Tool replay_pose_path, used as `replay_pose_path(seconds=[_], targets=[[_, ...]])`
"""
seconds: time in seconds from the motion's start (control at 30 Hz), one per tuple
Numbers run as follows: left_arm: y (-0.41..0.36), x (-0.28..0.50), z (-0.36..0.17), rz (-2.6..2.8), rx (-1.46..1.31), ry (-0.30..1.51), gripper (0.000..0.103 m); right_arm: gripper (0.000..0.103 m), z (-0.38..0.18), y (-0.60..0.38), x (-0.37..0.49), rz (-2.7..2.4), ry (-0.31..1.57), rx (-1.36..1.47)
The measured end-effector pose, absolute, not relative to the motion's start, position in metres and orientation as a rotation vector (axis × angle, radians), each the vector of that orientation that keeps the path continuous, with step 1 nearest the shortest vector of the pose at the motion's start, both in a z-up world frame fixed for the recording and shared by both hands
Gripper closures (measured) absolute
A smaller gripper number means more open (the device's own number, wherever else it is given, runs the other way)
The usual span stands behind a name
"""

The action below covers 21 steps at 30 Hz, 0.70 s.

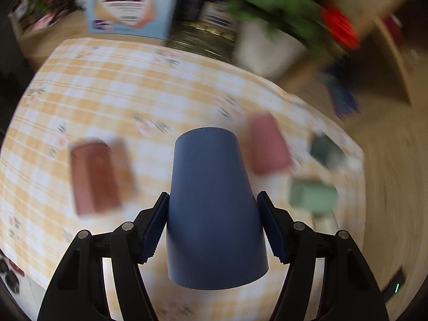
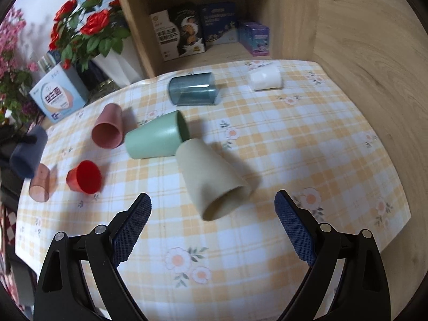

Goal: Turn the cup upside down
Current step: 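Lift the blue cup with the left tool and carry it toward the right tool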

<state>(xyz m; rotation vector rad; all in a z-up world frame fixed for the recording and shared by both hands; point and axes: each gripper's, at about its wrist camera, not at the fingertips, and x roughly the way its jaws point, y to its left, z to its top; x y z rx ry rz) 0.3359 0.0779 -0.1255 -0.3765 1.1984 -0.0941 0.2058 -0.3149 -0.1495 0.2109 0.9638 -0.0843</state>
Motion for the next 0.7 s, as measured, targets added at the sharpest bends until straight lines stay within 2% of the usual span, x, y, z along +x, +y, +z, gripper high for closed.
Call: replay_pose_path(seconds=[0.17, 0.37, 0.7], targets=[[0.004, 0.280, -0.155, -0.226, -0.363, 1.239, 0.038, 0.013, -0.149, -0.346, 0.191, -0.155, 0.953, 0.235], [-0.064, 0.252, -0.199, -0.320, -0.340, 1.290, 0.038, 0.013, -0.149, -0.372, 0.177, -0.205, 0.947, 0.254], [-0.113, 0.247, -0.229, -0.342, -0.316, 1.338, 0.040, 0.013, -0.157, -0.388, 0.165, -0.229, 0.959, 0.285]])
